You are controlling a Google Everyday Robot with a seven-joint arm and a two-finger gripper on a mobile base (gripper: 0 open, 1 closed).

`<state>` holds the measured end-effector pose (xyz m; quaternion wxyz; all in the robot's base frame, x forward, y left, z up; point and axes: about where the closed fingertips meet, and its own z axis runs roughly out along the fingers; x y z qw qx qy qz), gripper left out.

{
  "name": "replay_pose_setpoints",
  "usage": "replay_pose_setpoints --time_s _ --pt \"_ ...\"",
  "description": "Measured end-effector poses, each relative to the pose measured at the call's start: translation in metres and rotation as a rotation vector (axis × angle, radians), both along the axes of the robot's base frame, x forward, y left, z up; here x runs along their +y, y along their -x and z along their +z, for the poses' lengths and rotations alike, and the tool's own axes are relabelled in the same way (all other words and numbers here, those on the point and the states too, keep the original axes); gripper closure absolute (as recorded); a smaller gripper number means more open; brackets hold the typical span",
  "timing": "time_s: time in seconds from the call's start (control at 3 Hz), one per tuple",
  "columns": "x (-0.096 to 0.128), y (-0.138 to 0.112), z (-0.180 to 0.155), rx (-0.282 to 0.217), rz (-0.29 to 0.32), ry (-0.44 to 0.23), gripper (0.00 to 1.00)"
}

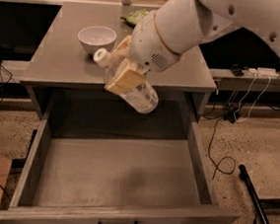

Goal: Place blue plastic bottle into top drawer

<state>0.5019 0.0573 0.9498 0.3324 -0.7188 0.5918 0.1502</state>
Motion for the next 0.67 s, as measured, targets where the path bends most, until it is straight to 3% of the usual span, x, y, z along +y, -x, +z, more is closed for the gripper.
replay_pose_setpoints --time_s 0.33,0.67 --pt "0.023 0.043 -0.028 0.118 0.044 -0.024 1.0" --pt "0.043 0.082 -0.074 0.243 0.114 0.055 1.0"
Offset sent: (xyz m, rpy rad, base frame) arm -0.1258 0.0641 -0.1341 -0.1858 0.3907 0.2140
